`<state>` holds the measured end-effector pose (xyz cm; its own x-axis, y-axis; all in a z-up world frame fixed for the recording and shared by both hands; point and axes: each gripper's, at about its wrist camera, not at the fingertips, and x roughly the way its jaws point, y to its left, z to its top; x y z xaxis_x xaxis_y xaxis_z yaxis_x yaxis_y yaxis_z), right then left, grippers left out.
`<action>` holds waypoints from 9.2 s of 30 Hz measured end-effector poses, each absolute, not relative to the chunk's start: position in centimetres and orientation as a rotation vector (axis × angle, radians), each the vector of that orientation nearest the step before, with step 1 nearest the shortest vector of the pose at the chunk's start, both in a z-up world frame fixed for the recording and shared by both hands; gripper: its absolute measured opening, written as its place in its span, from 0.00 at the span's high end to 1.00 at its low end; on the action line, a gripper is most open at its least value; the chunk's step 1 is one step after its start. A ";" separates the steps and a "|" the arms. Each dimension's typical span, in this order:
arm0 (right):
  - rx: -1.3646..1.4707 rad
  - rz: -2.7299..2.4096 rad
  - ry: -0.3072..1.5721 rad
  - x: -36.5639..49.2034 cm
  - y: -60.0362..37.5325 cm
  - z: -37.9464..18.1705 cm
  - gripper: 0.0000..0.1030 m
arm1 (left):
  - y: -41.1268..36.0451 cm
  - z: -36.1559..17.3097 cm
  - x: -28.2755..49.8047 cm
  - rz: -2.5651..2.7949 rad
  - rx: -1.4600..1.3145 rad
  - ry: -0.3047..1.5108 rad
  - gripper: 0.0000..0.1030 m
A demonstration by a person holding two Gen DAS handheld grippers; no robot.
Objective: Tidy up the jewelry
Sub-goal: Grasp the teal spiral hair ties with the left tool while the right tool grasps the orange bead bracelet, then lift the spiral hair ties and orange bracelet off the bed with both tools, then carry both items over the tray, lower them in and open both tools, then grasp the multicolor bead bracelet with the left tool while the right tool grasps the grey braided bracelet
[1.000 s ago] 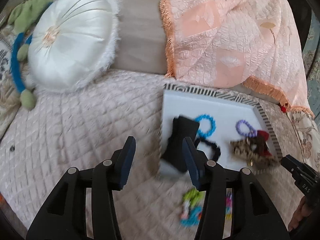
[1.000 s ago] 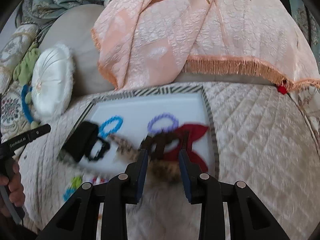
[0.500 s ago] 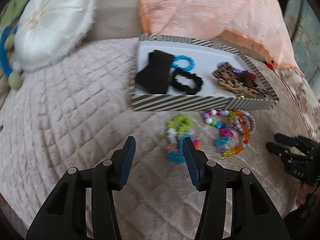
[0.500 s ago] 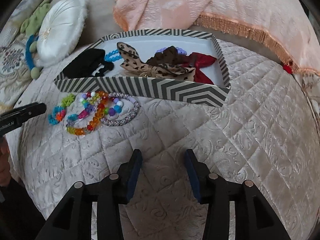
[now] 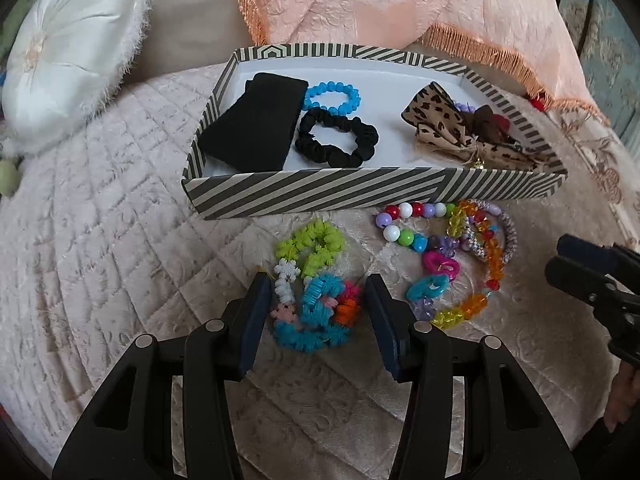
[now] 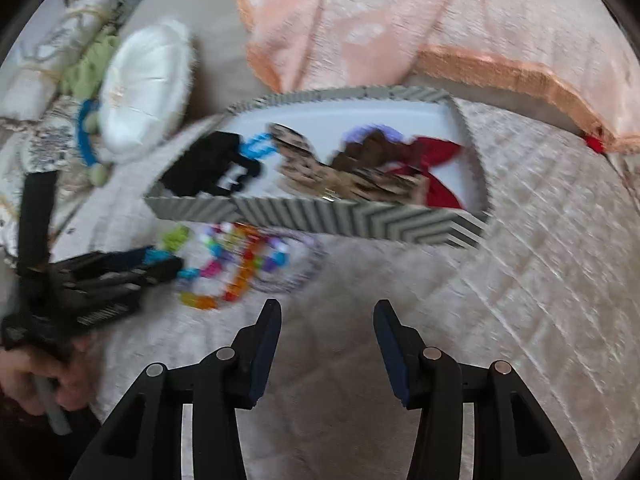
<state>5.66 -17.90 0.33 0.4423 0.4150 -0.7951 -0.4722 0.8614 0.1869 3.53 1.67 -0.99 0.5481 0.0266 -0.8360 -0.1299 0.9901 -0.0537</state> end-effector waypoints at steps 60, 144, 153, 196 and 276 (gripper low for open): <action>-0.054 0.533 0.952 4.3 -15.7 2.2 0.91 | 1.6 1.8 2.2 0.239 -0.044 0.900 0.78; 0.042 0.489 0.804 11.9 -17.5 9.6 0.91 | 3.4 9.6 9.3 0.185 -0.131 0.839 0.78; 0.068 0.482 0.803 17.6 -15.2 8.4 0.91 | 1.2 6.7 15.8 0.071 -0.193 0.873 0.78; 0.207 0.403 0.924 22.8 -16.6 3.0 0.70 | 1.3 3.9 17.8 0.052 -0.236 0.937 0.56; -0.196 0.539 0.963 5.3 -13.7 0.2 0.93 | 2.3 2.4 -0.3 0.069 -0.240 0.950 0.92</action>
<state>5.35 -13.72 0.18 0.4525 0.3478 -0.8211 -0.5179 0.8521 0.0756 -0.27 2.30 2.36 0.5815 -0.0466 -0.8122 -0.1637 0.9712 -0.1729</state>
